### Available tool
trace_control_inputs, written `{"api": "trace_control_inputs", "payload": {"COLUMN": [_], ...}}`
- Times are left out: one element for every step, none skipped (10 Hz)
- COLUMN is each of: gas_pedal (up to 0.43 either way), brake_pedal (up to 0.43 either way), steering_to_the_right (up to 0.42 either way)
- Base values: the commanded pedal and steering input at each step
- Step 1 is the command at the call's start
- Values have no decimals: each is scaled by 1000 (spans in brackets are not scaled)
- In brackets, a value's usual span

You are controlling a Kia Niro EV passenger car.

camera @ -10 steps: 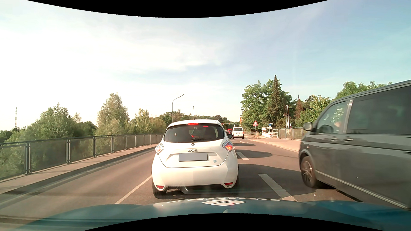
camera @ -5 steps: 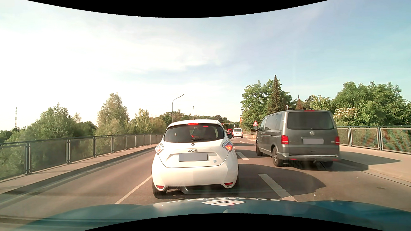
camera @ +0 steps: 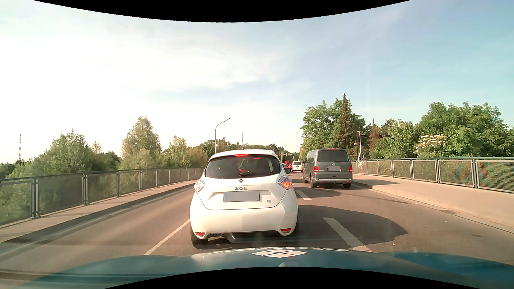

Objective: Follow the waypoints while adhering to traffic rules and regulations

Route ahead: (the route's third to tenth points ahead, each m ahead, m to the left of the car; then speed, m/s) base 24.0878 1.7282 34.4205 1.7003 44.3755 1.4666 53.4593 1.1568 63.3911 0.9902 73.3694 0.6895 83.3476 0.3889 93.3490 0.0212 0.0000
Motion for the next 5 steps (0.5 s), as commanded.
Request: {"api": "trace_control_inputs", "payload": {"gas_pedal": [0, 0, 0, 0, 0], "brake_pedal": [305, 305, 305, 305, 305], "steering_to_the_right": [-2, -1, -2, -2, -1]}}
